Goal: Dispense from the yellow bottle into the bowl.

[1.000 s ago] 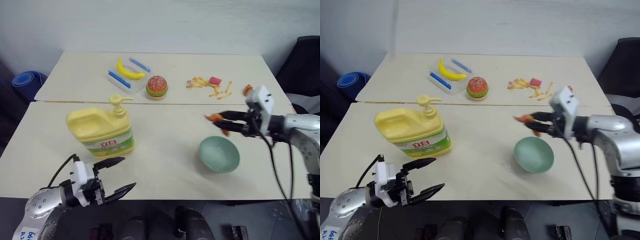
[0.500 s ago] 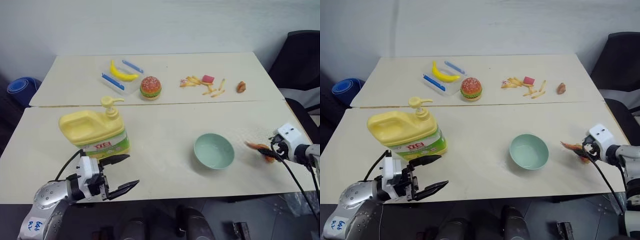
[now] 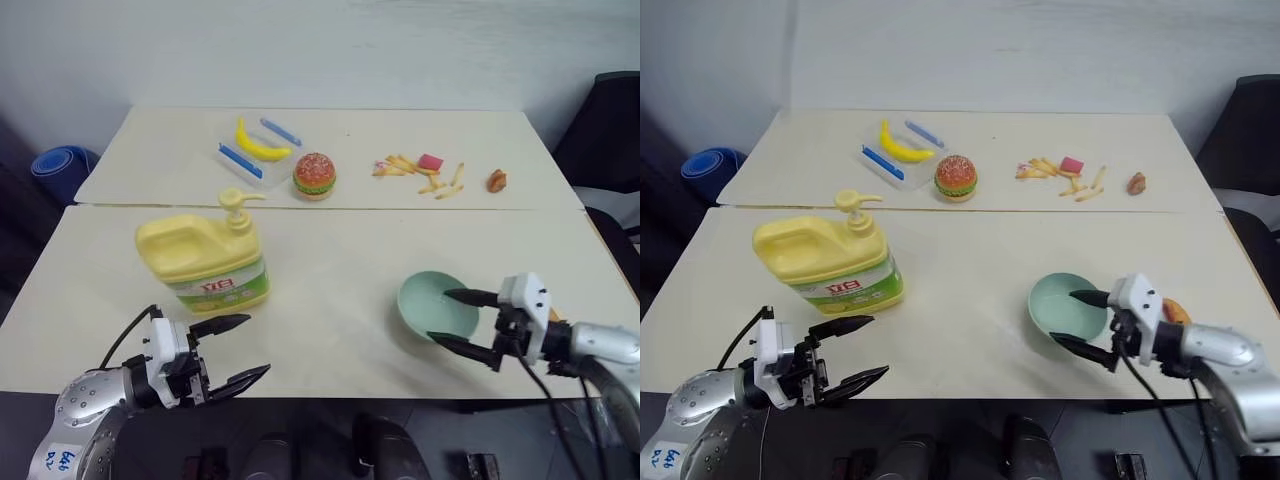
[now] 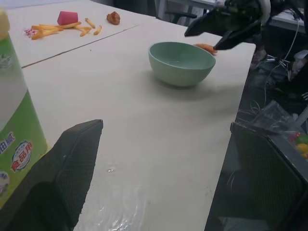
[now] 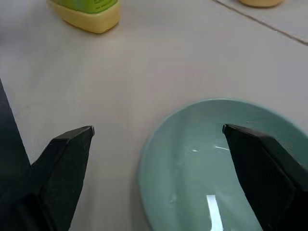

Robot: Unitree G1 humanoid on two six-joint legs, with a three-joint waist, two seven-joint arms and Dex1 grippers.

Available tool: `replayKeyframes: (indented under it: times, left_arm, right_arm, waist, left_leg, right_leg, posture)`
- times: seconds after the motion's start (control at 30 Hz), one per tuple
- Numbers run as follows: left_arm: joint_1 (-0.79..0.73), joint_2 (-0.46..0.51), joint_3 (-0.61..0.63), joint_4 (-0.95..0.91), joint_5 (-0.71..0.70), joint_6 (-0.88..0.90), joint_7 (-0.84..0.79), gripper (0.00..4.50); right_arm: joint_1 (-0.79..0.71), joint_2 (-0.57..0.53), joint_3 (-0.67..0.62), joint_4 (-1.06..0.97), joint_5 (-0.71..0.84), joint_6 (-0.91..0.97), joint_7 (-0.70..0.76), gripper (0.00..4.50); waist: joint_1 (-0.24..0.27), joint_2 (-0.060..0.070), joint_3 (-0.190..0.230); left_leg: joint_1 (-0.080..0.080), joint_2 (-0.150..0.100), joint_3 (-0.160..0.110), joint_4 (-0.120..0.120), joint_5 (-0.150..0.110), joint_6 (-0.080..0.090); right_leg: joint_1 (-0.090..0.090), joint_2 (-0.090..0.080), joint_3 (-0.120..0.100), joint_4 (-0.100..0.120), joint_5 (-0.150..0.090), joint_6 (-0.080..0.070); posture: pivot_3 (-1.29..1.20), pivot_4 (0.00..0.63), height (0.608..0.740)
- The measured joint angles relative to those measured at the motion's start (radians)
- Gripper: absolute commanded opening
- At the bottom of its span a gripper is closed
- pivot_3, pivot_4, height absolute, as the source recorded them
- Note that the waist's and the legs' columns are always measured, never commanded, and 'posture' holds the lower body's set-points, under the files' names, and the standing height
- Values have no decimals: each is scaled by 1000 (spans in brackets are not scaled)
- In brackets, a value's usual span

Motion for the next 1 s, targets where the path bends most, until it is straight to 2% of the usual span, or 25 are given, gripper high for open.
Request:
replayKeyframes:
  times: [0.17, 0.27, 0.43, 0.63, 0.7, 0.8, 0.87, 1.0]
  left_arm:
    - [2, 0, 2, 1, 2, -8, 5, 4500]
    - [9, 0, 2, 1, 2, -9, 5, 4500]
    - [10, 0, 7, 1, 3, -16, 9, 4500]
    - [59, -13, 84, -15, -49, 8, 48, 4500]
    - [92, -13, 118, -57, -112, 54, 69, 4500]
    - [155, 16, 204, -179, -295, 164, 110, 4500]
    - [167, 57, 277, -257, -436, 229, 168, 4110]
    - [-17, 130, 393, -330, -649, 263, 341, 2894]
  right_arm:
    - [-27, 49, 95, 72, -160, 0, -131, 4467]
    - [-36, 49, 137, 99, -199, 21, -135, 3889]
    - [-75, 64, 176, 116, -225, -1, -126, 2150]
    - [-124, 73, 201, 134, -275, -112, -105, 25]
    - [-143, 59, 201, 135, -276, -139, -74, 25]
    - [-200, 25, 215, 137, -273, -178, 17, 25]
    - [-283, 0, 232, 134, -253, -166, 96, 0]
    - [-514, -1, 286, 119, -208, -110, 220, 0]
  waist:
    - [-2, 0, 0]
    - [-2, 0, 0]
    - [-3, 0, 0]
    - [-4, -1, 0]
    - [-5, -3, 0]
    - [-5, -4, 1]
    - [-5, -4, 2]
    - [-3, -1, 2]
  left_leg:
    - [0, -1, 0, 0, 1, 1]
    - [0, -1, 0, 0, 1, 1]
    - [0, -1, 0, 0, 1, 2]
    - [-1, -1, 0, 0, 1, 2]
    - [-1, -1, 0, 0, 1, 2]
    - [-1, -1, -1, 0, 1, 2]
    - [-1, -1, -1, 1, 2, 2]
    - [0, -1, -4, 1, 3, 0]
  right_leg:
    - [-2, -1, 0, 0, 0, 0]
    - [-2, 0, -1, 0, 0, 0]
    - [-2, 0, -1, 1, 0, 0]
    - [-3, 0, -1, 1, 0, 0]
    - [-2, 0, -1, 0, 0, 0]
    - [-2, -1, 0, 0, 0, 0]
    - [-2, -1, -1, 1, 0, 0]
    - [-2, 0, -3, 3, -1, -2]
  posture:
    - [0, 150, 740]
    - [0, 150, 740]
    - [0, 150, 740]
    - [0, 150, 740]
    - [0, 150, 740]
    - [0, 150, 740]
    - [0, 150, 740]
    - [0, 150, 740]
